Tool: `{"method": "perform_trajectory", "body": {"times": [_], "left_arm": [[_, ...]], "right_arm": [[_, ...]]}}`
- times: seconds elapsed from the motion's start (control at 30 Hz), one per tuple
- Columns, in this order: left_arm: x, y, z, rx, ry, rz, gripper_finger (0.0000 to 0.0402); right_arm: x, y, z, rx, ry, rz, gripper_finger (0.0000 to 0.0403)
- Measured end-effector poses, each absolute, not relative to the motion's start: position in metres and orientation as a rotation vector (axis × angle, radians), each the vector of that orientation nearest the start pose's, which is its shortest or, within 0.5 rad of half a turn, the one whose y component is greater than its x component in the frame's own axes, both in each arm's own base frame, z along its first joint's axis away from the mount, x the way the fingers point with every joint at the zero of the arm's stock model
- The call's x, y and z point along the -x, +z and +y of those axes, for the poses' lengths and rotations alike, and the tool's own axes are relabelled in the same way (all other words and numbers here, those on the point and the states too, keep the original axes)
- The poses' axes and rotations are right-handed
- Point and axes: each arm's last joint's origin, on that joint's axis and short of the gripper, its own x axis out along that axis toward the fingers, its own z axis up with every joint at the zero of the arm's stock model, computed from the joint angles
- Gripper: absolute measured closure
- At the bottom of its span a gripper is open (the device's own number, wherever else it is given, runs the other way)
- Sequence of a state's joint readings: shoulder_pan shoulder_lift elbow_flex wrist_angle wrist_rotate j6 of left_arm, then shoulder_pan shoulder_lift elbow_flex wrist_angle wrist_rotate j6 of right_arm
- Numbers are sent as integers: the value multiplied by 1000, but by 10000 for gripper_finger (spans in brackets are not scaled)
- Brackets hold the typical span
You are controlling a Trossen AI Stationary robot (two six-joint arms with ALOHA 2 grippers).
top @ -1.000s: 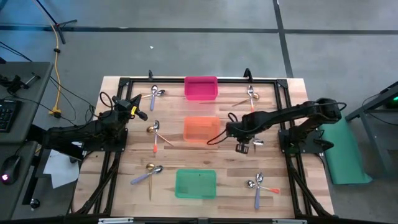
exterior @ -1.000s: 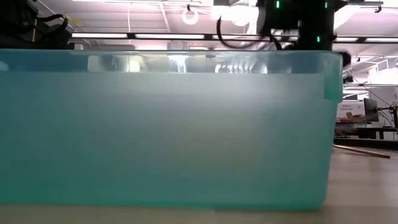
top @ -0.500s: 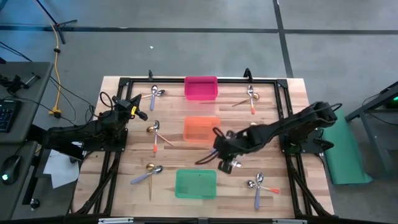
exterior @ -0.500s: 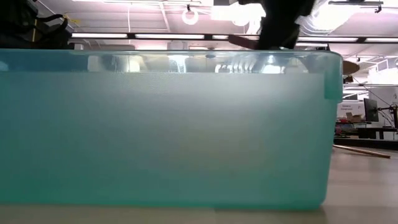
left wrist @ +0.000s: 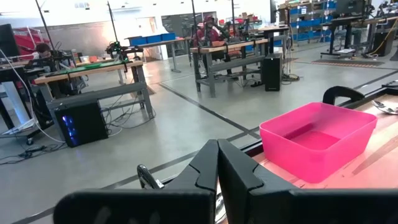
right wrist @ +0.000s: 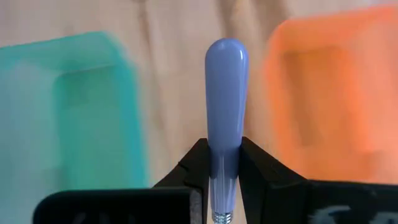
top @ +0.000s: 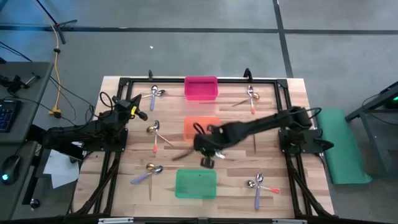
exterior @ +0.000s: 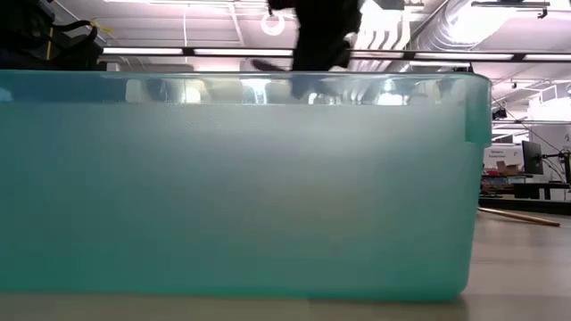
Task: Sort silverware by color (type)
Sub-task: Put the middle violet spoon into the orange bin
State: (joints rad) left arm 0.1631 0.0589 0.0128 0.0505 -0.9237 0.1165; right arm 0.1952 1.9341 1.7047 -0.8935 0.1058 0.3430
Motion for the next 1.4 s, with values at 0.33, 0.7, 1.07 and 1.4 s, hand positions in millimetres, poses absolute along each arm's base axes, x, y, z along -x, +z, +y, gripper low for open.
{"method": "perform_trajectory", "body": {"times": [0.33, 0.7, 1.07, 1.4], "left_arm": [[-84, 168, 37, -103, 1086, 59, 401], [-84, 168, 37, -103, 1086, 59, 401], [-84, 168, 37, -103, 1086, 59, 401], [-84, 168, 37, -103, 1086, 59, 401]], "right_arm": [[-438, 242, -22, -15, -159, 1203, 369], [-450, 204, -55, -24, -88, 1252, 369], [-456, 175, -58, -2, -54, 1310, 369], [-456, 173, -59, 0, -53, 1315, 351]]}}
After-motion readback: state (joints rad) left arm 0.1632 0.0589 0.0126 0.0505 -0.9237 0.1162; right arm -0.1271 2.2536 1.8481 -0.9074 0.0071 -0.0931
